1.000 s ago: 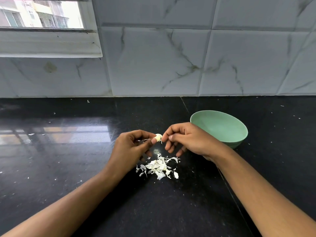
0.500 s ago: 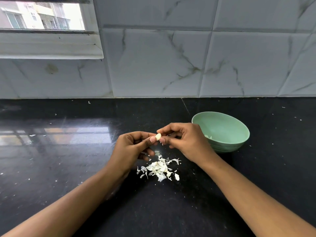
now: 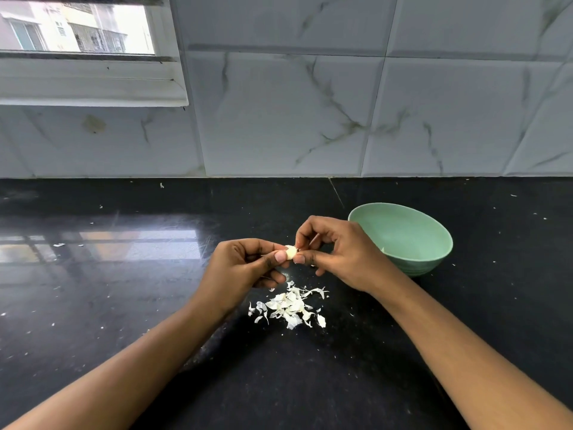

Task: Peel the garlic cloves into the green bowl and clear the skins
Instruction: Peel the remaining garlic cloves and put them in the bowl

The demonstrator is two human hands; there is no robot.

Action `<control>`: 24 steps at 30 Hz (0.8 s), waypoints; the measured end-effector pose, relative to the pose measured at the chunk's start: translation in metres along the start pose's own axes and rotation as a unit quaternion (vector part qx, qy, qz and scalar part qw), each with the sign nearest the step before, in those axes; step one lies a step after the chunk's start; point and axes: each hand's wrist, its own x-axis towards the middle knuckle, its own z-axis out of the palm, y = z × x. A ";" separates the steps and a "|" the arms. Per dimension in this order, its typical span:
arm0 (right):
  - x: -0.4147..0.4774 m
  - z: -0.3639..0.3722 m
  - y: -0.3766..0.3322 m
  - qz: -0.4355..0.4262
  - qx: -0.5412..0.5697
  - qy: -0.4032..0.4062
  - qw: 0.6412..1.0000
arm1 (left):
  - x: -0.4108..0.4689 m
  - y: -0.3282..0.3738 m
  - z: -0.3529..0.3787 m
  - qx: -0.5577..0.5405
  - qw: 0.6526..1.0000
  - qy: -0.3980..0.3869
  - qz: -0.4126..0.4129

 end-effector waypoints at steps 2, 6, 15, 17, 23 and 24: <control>0.000 -0.002 0.000 0.005 0.017 -0.022 1.000 | 0.000 0.000 0.000 0.013 1.000 -0.005 0.004; -0.002 -0.002 -0.001 0.010 0.026 -0.038 0.999 | -0.001 0.002 -0.001 0.026 1.000 -0.007 0.013; -0.002 -0.001 0.002 0.029 -0.008 -0.064 0.998 | -0.001 0.000 0.002 -0.058 0.997 0.026 -0.039; -0.001 -0.001 0.001 0.043 0.005 -0.042 0.998 | 0.000 0.000 0.001 -0.065 0.996 0.033 -0.046; -0.001 0.009 -0.003 0.119 0.146 0.061 0.980 | -0.003 0.001 0.002 -0.015 0.998 0.054 -0.014; -0.001 0.012 -0.004 0.119 0.150 0.075 0.979 | -0.003 0.001 0.002 -0.007 0.998 0.059 -0.008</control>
